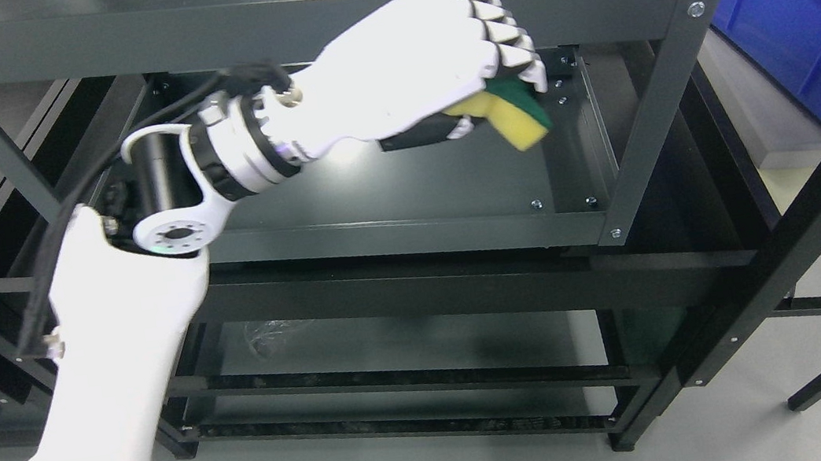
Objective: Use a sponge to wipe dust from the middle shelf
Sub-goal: 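Wipe the sponge across the shelf surface away from the left arm, then withdraw the left hand holding the sponge out of the shelf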
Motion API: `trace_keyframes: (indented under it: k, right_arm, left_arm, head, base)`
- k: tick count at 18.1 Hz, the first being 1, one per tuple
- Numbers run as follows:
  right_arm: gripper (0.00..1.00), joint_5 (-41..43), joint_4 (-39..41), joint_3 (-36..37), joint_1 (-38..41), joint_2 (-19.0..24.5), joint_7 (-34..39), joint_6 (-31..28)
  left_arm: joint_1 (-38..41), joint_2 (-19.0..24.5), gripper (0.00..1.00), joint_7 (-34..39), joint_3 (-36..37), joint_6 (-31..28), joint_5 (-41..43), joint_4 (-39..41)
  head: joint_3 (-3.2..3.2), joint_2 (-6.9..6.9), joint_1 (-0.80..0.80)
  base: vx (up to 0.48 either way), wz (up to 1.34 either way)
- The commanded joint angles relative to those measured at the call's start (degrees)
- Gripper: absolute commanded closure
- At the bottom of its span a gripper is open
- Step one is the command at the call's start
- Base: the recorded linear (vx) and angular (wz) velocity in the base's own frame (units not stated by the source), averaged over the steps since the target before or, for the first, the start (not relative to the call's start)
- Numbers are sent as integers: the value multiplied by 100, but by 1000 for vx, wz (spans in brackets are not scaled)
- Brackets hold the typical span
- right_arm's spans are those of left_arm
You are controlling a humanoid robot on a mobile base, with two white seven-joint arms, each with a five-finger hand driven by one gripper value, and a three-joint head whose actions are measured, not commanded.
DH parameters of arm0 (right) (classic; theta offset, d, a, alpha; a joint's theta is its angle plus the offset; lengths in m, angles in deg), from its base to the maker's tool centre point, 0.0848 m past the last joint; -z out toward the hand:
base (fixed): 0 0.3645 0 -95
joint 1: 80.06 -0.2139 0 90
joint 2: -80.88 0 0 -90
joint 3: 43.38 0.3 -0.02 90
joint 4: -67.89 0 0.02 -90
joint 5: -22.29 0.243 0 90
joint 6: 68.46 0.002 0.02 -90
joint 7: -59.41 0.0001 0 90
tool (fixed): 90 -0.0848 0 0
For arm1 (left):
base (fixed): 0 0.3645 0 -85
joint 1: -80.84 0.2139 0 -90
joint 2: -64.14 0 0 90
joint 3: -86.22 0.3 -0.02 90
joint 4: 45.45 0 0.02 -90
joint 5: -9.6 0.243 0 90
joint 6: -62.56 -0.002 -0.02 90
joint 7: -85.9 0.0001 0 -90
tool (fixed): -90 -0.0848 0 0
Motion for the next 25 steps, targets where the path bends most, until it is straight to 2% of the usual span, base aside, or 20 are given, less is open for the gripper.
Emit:
trace_keyframes:
  k: [1, 4, 8, 11, 13, 16, 17, 22, 25]
  right_arm:
    - [0, 0, 100, 2, 3, -100, 4, -2]
    - [0, 0, 100, 2, 3, -100, 4, -2]
    - [0, 0, 100, 2, -5, -100, 4, -2]
    - [0, 0, 100, 2, 3, -100, 4, -2]
    - [0, 0, 100, -7, 3, -100, 4, -2]
    - [0, 0, 100, 2, -5, -100, 4, -2]
    - [0, 0, 100, -7, 3, -100, 4, -2]
    - [0, 0, 100, 2, -5, -100, 4, -2]
    - [0, 0, 100, 2, 3, -100, 4, -2]
  left_arm:
    - [205, -642, 100, 486, 1344, 2, 141, -259]
    - [934, -642, 100, 899, 1829, 2, -270, -452]
    - [2023, -642, 99, 1094, 1752, -366, -1464, -462]
    - [3113, -642, 98, 1182, 420, -577, -1985, -470]
    - [3607, -642, 98, 1182, -538, -1391, -2449, -427]
    - [3810, -642, 98, 1182, -1795, -2640, -3127, -217]
    - [3828, -642, 98, 1182, -2122, -2896, -3277, -137]
    - [3846, -642, 98, 1173, -3161, -4153, -3998, 539]
    - [3846, -642, 99, 1173, -3346, -4235, -4016, 856]
  head:
    - [0, 0, 0]
    - [0, 0, 0]
    - [0, 0, 0]
    - [0, 0, 0]
    - [0, 0, 0]
    - [0, 0, 0]
    - [0, 0, 0]
    - [0, 0, 0]
    - [0, 0, 0]
  base:
    - [0, 0]
    - [0, 0]
    - [0, 0]
    - [0, 0]
    - [0, 0]
    - [0, 0]
    - [0, 0]
    - [0, 0]
    - [0, 0]
